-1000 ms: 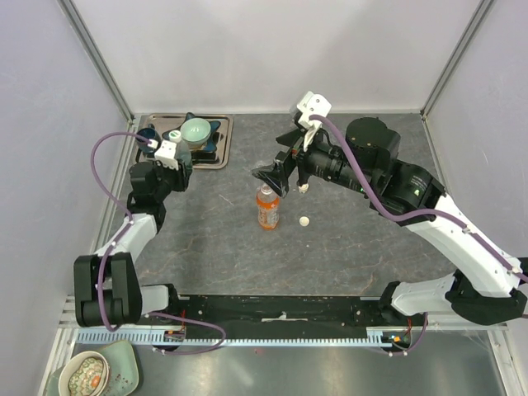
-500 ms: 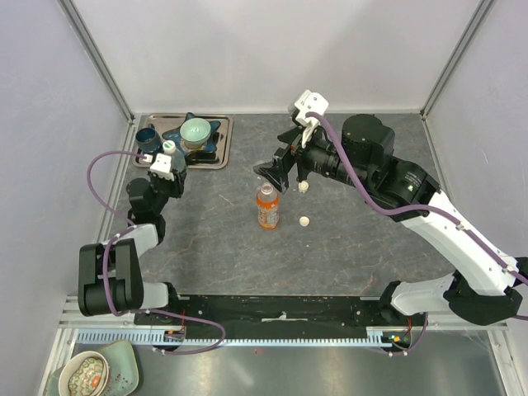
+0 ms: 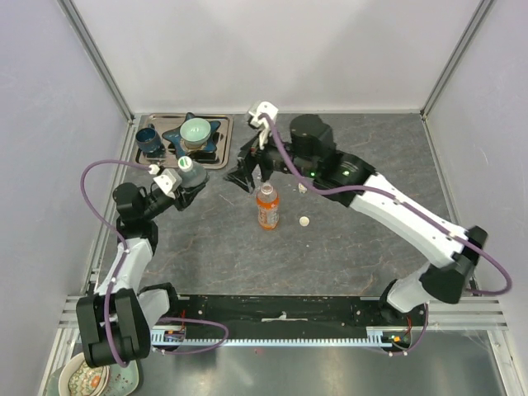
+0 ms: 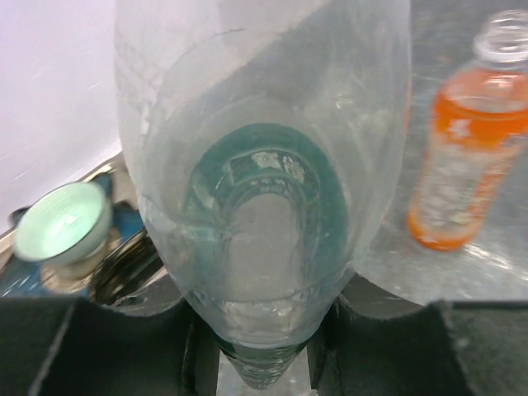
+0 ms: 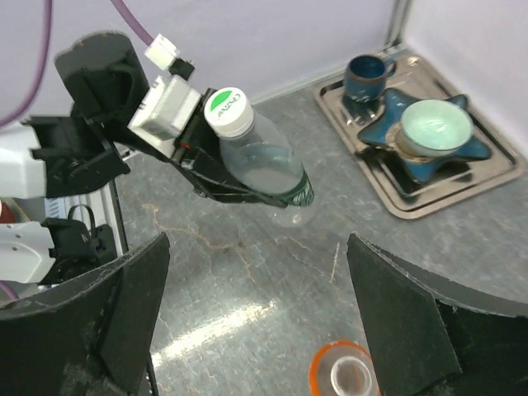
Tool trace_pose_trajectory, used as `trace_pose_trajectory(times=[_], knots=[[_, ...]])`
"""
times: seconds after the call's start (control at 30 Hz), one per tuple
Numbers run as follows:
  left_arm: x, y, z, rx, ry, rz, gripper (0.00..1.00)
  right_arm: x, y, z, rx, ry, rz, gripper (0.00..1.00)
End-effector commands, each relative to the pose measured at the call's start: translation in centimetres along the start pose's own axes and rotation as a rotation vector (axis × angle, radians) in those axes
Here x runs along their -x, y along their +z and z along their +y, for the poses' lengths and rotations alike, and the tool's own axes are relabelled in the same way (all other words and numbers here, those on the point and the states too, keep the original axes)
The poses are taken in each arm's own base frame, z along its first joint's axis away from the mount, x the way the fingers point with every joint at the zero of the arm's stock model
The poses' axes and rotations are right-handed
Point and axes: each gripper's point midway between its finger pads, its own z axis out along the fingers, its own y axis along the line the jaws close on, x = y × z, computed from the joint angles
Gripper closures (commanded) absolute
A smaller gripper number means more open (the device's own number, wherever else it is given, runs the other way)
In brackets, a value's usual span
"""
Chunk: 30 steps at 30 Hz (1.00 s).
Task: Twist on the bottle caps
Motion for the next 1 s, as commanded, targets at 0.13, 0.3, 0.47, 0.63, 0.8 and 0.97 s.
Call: trace_pose_trajectory(times=[0.13,0.3,0.47,0.63,0.8,0.97], knots=[[1.4,-0.9,-5.7,-0.335,-0.06,-0.001,0.92,0.3,4.8,3.8,0.331,-0.051,-0.125,0.09],[1.6,-1.1,-6.4,-0.397,-0.109,0.009,0.92,0.7,5.4,4.9,0.407,-0.082,-0.183,0.13],[2.2,-1.3,-7.0,-0.439,-0.103,-0.002,0.92,0.5,6.7,5.3,0.462,-0.082,-0.2,0.16],[2.5,-1.8,-7.8,-0.478,-0.096,-0.007,0.9,-0.9,8.9,4.8,0.467,-0.076,-0.169,0.2],[2.7,-1.9,-8.3,-0.495,-0.098,-0.004,0.9,-0.8,9.9,4.8,0.463,-0.078,-0.184,0.22],[3.1,-2.0,-8.9,-0.516,-0.099,-0.004,0.9,-0.1,10.4,4.7,0.454,-0.051,-0.223,0.31]])
